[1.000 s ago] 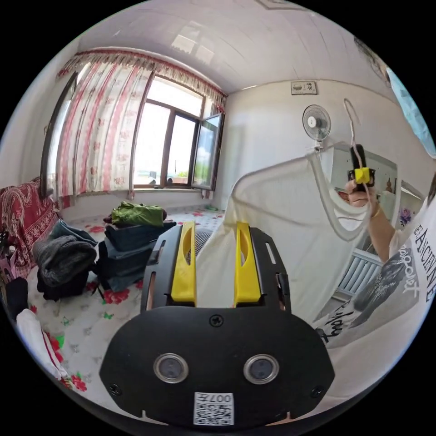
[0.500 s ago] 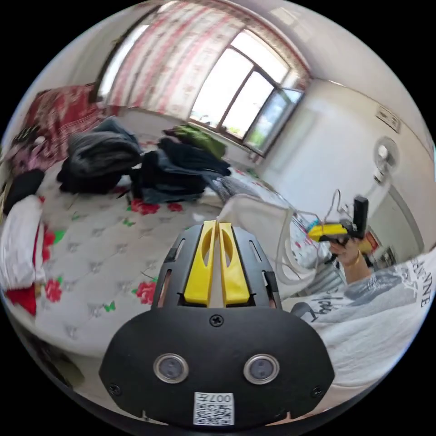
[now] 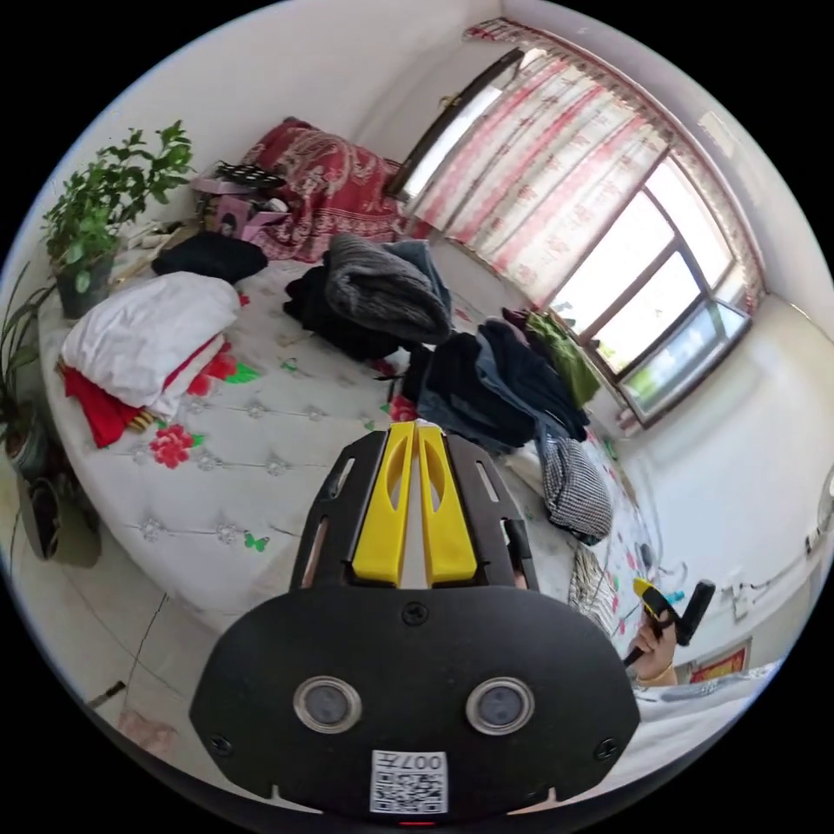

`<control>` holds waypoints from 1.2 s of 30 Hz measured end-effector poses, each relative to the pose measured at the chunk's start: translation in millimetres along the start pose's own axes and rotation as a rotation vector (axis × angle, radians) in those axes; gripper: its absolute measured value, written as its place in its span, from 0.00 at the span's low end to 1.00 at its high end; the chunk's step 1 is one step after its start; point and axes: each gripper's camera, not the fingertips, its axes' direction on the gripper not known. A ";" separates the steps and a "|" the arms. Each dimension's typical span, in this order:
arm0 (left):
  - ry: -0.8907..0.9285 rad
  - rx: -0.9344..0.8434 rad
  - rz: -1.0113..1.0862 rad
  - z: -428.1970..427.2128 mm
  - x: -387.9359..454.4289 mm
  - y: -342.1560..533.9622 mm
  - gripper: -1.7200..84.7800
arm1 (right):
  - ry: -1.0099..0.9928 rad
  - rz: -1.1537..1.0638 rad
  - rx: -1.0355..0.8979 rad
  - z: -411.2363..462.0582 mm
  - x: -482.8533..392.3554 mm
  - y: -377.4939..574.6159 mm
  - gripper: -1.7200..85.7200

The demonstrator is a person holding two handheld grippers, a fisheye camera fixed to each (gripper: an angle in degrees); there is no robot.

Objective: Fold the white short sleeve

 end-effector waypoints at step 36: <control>0.013 -0.281 0.218 71.2 87.4 -27.9 0.01 | 0.360 -0.173 -0.735 158.6 136.9 21.2 0.05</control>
